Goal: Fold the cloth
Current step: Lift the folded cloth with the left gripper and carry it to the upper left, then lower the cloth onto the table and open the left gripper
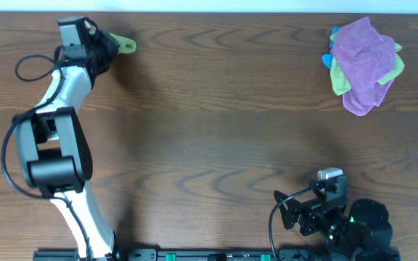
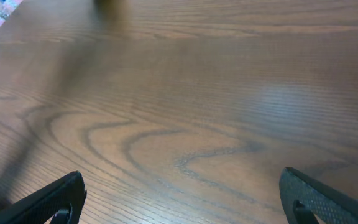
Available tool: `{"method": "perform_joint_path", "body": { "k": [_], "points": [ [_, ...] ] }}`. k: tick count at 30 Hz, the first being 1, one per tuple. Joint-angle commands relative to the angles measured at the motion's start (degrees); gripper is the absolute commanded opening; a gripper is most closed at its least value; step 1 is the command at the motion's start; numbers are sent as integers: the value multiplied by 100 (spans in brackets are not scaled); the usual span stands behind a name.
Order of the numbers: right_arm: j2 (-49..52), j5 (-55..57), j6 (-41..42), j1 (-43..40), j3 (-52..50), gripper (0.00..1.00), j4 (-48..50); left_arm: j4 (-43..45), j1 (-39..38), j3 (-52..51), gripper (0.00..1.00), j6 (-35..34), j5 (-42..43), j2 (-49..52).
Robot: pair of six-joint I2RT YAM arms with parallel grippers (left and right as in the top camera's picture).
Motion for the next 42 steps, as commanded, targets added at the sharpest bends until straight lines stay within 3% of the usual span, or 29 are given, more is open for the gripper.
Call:
{"method": "perform_joint_path", "body": {
  "k": [1, 12, 17, 20, 25, 28, 33, 42],
  "points": [
    [-46, 20, 61, -42, -31, 99, -7, -223, 35, 146, 6, 122, -63, 144],
    [-46, 20, 61, -42, -31, 99, -9, -1147, 37, 146, 6, 376, -468, 162],
    [-46, 20, 61, -42, -31, 99, -9, -1338, 35, 146, 18, 380, -455, 162],
    [-46, 20, 61, -42, -31, 99, -9, -1462, 35, 146, 34, 378, -437, 157],
    [-46, 20, 61, -42, -31, 99, -7, -1633, 37, 149, 43, 380, -332, 111],
    [-46, 20, 61, -42, -31, 99, -9, -1742, 37, 149, 56, 457, -339, -4],
    [-46, 20, 61, -42, -31, 99, -9, -1954, 37, 149, 60, 636, -452, -343],
    [-46, 20, 61, -42, -31, 99, -9, -2673, 42, 149, 78, 791, -968, -1016]
  ]
}}
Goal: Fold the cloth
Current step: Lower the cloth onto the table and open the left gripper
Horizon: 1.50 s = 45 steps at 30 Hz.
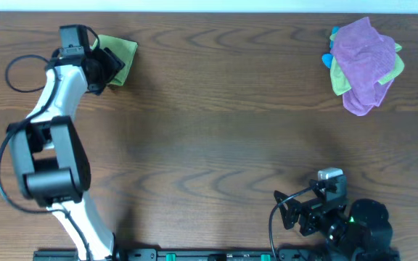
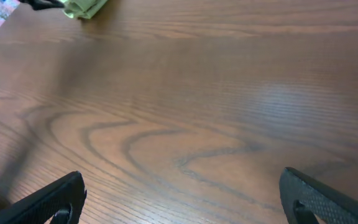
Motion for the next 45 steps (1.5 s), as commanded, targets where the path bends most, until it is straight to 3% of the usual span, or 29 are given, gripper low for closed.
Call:
{"method": "perform_joint_path", "body": {
  "k": [1, 9, 13, 22, 25, 29, 32, 38, 45],
  "points": [
    [-46, 20, 61, -42, -31, 99, -9, -205, 42, 138, 80, 199, -365, -354],
    [-46, 20, 61, -42, -31, 99, -9, -863, 39, 138, 90, 293, -402, -872],
    [-46, 20, 61, -42, -31, 99, -7, -1287, 28, 138, 98, 673, -260, -1075],
    [-46, 20, 61, -42, -31, 99, -9, -1757, 24, 140, 95, 844, 118, -1427],
    [-46, 20, 61, -42, -31, 99, -9, -1753, 24, 142, 95, 772, 1012, -1486],
    [-46, 20, 61, -42, -31, 99, -9, -1572, 66, 142, 95, 739, 1213, -1486],
    [-46, 20, 61, -42, -31, 99, -9, -1626, 79, 142, 96, 457, 1947, -1486],
    [-46, 20, 61, -42, -31, 99, -9, -1838, 42, 142, 95, 1349, 1943, -1589],
    [-46, 20, 61, -42, -31, 99, -9, -2568, 22, 90, 95, 1545, 656, -2087]
  ]
}}
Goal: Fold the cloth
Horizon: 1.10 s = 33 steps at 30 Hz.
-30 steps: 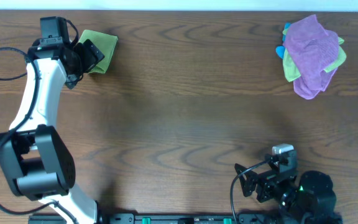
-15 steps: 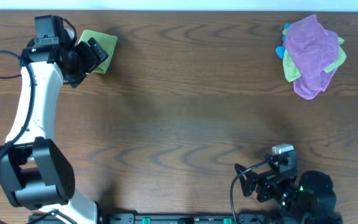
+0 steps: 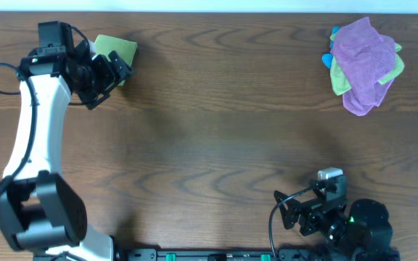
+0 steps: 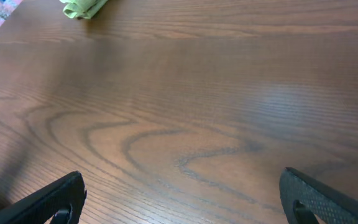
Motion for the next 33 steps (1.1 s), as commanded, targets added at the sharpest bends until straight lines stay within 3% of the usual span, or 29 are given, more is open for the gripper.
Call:
{"method": "perform_joint_path", "body": {
  "k": [1, 7, 19, 33],
  "points": [
    [-46, 22, 61, -42, -31, 99, -9, -74, -2, 31, 95, 365, -782, -463],
    [-46, 22, 61, -42, -31, 99, -9, 243, 0, -669, 95, 564, -1543, -1438],
    [-46, 22, 61, -42, -31, 99, -9, 2380, 0, -3928, 95, 588, -1856, -3985],
    [-46, 22, 61, -42, -31, 99, -9, 2500, 0, -6516, 95, 1495, -2245, -7141]
  ]
}}
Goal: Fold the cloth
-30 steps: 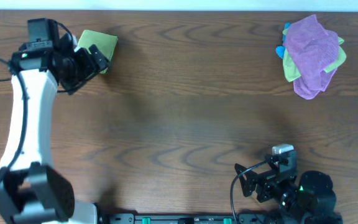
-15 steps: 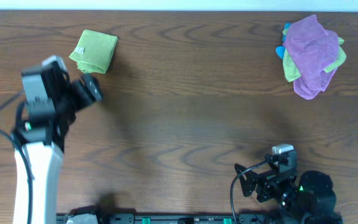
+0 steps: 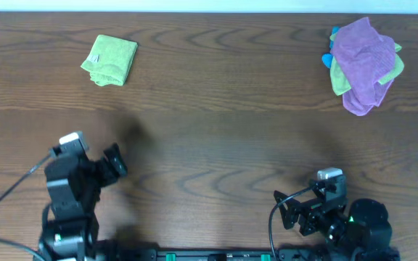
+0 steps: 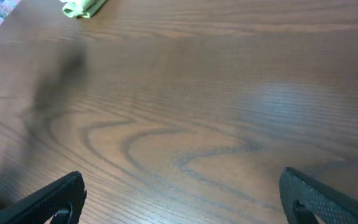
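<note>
The green cloth (image 3: 110,60) lies folded into a small square at the far left of the table, and shows as a small green bundle (image 4: 82,7) at the top left of the right wrist view. My left gripper (image 3: 115,161) is drawn back near the front left edge, far from the cloth, its fingers apart and empty. My right gripper (image 4: 182,190) rests low over bare wood at the front right (image 3: 285,210), open, with nothing between its fingers (image 4: 55,198).
A heap of cloths (image 3: 365,65), purple on top with green and blue beneath, sits at the far right. Wood-grain tabletop (image 3: 216,123) stretches between the two cloth spots. Both arm bases stand along the front edge.
My left arm was stretched out at the far left, its gripper open right beside the green cloth. Now it is pulled back to the front left. The cloth lies alone, unmoved. The right arm is unchanged.
First my left gripper was at the far left corner over the green cloth, hiding most of it. Then more of the cloth showed beside the gripper. Then the gripper was open, just off the folded square. Now the arm is at the front edge.
</note>
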Available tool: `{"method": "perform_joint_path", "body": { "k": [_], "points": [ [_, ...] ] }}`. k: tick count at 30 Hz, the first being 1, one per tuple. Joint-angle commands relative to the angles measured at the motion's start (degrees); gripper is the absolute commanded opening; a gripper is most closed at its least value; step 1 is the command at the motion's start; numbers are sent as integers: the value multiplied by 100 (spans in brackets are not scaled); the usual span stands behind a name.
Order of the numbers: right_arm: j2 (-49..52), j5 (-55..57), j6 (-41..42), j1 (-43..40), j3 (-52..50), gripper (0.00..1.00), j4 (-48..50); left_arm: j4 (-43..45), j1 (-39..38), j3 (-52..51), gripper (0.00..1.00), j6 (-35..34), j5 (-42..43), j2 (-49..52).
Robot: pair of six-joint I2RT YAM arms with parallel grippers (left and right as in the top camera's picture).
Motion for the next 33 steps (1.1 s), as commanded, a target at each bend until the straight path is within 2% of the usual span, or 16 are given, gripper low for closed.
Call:
{"method": "perform_joint_path", "body": {
  "k": [1, 5, 12, 21, 33],
  "points": [
    [-46, 20, 61, -42, -9, 99, -7, -2, -2, -393, 95, 483, -127, -562],
    [-46, 20, 61, -42, -9, 99, -7, -68, -2, -796, 95, 595, -125, -1115],
    [-46, 20, 61, -42, -9, 99, -7, -765, -116, -979, 95, 656, -299, -1735],
    [-46, 20, 61, -42, -9, 99, -7, -1447, -310, -990, 95, 654, -820, -2232],
    [-46, 20, 61, -42, -9, 99, -7, -1832, -348, -1276, 95, 656, -870, -2830]
  ]
}}
